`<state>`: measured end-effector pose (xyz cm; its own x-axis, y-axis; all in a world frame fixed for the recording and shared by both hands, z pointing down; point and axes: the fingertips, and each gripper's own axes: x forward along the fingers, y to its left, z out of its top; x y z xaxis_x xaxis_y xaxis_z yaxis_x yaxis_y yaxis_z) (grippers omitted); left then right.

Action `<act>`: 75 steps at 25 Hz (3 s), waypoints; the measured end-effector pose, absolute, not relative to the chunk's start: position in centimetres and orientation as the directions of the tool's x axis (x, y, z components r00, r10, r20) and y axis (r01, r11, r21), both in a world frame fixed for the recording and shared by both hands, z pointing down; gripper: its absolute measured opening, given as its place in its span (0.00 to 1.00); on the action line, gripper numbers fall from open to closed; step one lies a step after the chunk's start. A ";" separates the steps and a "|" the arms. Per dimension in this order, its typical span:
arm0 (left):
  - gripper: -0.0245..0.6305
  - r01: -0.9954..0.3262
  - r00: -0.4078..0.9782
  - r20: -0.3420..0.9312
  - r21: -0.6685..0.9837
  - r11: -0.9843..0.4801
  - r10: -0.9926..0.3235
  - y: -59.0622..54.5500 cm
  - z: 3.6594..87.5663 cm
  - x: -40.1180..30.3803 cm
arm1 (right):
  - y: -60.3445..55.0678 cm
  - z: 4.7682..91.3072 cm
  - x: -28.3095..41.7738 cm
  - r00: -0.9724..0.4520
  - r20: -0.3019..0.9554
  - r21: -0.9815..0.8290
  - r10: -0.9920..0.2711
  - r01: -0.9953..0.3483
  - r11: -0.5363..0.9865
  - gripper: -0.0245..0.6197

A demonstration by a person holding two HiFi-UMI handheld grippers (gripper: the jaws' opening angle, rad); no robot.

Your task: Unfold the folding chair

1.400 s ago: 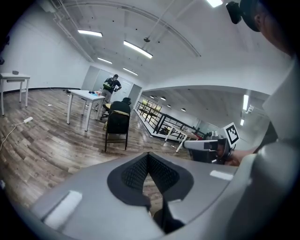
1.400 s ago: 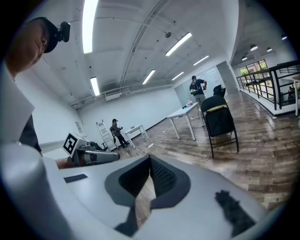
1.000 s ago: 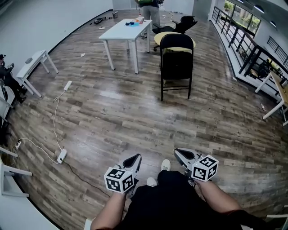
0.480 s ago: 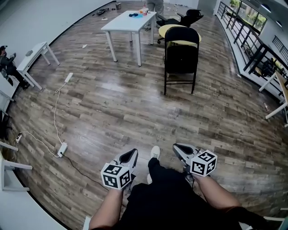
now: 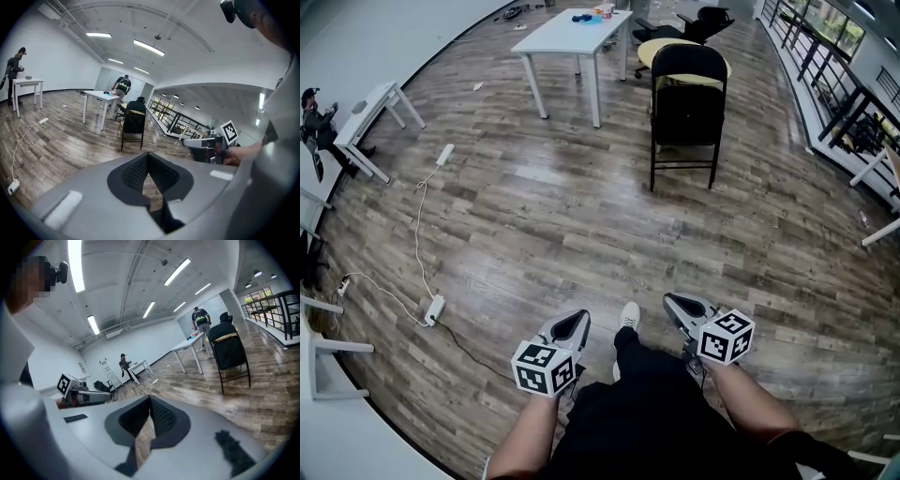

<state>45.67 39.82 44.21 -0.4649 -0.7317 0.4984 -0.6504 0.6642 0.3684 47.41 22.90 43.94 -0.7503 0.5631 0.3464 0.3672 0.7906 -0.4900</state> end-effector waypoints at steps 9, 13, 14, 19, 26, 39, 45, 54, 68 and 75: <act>0.05 -0.663 -0.427 0.516 0.379 0.645 -0.743 37.8 44.7 41.4 | 21.3 44.8 42.2 -0.757 0.358 -0.497 0.547 0.341 0.798 0.05; 0.05 -0.675 -0.413 0.523 0.374 0.636 -0.746 36.7 44.6 38.6 | 20.4 44.9 39.4 -0.762 0.354 -0.495 0.543 0.340 0.800 0.05; 0.05 -0.680 -0.409 0.522 0.373 0.631 -0.749 36.3 44.5 37.9 | 20.1 44.9 38.8 -0.764 0.353 -0.494 0.540 0.338 0.801 0.05; 0.05 -0.696 -0.393 0.511 0.378 0.610 -0.765 34.6 43.3 34.3 | 18.3 45.1 36.1 -0.777 0.349 -0.504 0.524 0.315 0.804 0.05; 0.05 -0.634 -0.377 0.489 0.483 0.604 -0.787 33.2 42.5 29.3 | 16.0 44.5 32.0 -0.798 0.337 -0.496 0.499 0.300 0.815 0.05; 0.05 -0.656 -0.433 0.455 0.434 0.618 -0.778 31.5 41.9 21.9 | 12.7 44.1 26.3 -0.838 0.301 -0.470 0.456 0.285 0.835 0.05; 0.05 -0.697 -0.413 0.488 0.374 0.612 -0.769 31.2 42.9 22.3 | 12.5 44.3 26.8 -0.840 0.312 -0.481 0.443 0.262 0.837 0.05; 0.05 -0.697 -0.365 0.492 0.418 0.582 -0.790 30.6 44.0 19.1 | 13.7 44.7 24.7 -0.842 0.329 -0.486 0.427 0.237 0.841 0.05; 0.05 -0.719 -0.263 0.518 0.457 0.524 -0.814 31.4 46.1 10.2 | 15.7 47.1 16.9 -0.822 0.410 -0.503 0.394 0.157 0.850 0.05; 0.05 -0.713 -0.239 0.550 0.459 0.529 -0.800 33.8 48.0 5.0 | 17.3 48.6 11.9 -0.803 0.455 -0.506 0.386 0.123 0.854 0.05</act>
<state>5.01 33.78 48.01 -0.2390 -0.8001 0.5502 -0.7135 0.5291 0.4594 11.90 17.32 48.61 -0.8026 0.3856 0.4552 0.1233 0.8537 -0.5060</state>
